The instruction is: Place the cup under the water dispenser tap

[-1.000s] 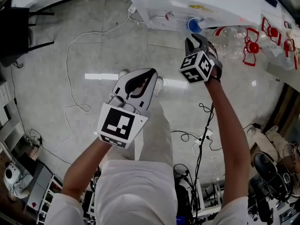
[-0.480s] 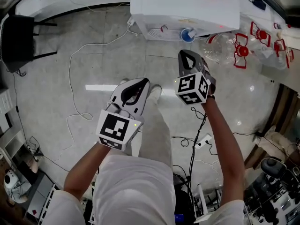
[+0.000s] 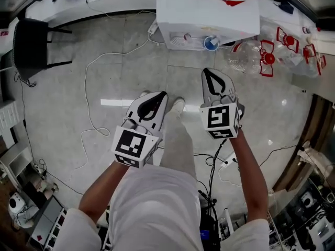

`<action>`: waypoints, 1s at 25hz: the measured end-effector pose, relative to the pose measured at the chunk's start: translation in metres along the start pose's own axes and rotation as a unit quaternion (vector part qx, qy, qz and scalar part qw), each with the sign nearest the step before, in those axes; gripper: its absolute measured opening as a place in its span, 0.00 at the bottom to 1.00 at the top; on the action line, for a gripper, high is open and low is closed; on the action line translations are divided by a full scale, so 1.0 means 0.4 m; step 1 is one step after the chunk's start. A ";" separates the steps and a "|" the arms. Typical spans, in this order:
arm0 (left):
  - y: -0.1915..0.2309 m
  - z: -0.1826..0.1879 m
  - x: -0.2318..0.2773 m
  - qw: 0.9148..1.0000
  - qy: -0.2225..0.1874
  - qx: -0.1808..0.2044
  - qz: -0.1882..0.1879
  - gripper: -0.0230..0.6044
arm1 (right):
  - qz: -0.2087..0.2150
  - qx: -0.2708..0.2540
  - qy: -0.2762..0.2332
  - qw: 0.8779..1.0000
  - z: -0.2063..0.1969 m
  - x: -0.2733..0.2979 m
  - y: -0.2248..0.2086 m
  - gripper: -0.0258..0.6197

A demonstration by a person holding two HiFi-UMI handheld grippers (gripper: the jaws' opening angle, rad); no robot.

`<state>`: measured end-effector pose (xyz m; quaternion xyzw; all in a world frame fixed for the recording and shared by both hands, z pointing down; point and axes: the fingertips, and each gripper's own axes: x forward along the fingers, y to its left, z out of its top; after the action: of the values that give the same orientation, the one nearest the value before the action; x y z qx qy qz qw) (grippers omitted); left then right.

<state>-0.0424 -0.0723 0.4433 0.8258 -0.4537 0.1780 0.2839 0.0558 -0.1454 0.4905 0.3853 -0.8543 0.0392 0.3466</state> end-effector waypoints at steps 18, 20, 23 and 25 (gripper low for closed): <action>-0.064 0.161 -0.240 0.996 -0.073 -0.034 0.023 0.04 | -0.076 0.104 -0.077 0.989 0.202 -0.352 -0.015 0.06; -0.073 0.176 -0.264 0.996 -0.081 -0.032 0.025 0.04 | -0.082 0.114 -0.085 0.986 0.215 -0.394 -0.010 0.06; -0.086 0.195 -0.295 0.995 -0.094 -0.029 0.027 0.04 | -0.094 0.123 -0.097 0.983 0.221 -0.459 -0.007 0.06; -0.091 0.208 -0.316 0.994 -0.102 -0.025 0.029 0.04 | -0.104 0.127 -0.103 0.981 0.222 -0.502 -0.008 0.06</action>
<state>-0.0747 -0.0273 0.2980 0.8186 -0.5085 0.0897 0.2515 0.1008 -0.0506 0.2976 0.5151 -0.8287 0.0707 0.2072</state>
